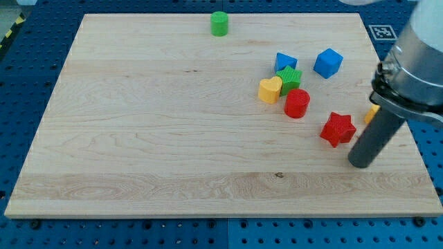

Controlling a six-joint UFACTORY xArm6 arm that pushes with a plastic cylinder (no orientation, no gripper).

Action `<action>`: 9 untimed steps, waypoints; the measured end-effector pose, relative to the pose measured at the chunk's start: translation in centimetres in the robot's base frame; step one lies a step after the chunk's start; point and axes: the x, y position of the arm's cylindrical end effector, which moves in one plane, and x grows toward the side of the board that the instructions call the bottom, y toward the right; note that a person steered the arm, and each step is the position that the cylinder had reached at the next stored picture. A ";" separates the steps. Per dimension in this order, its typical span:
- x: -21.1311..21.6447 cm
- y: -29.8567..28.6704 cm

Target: Push the red star closer to the red circle

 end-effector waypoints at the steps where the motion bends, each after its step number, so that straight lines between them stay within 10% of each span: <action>1: -1.8 -0.6; 9: -6.7 -1.3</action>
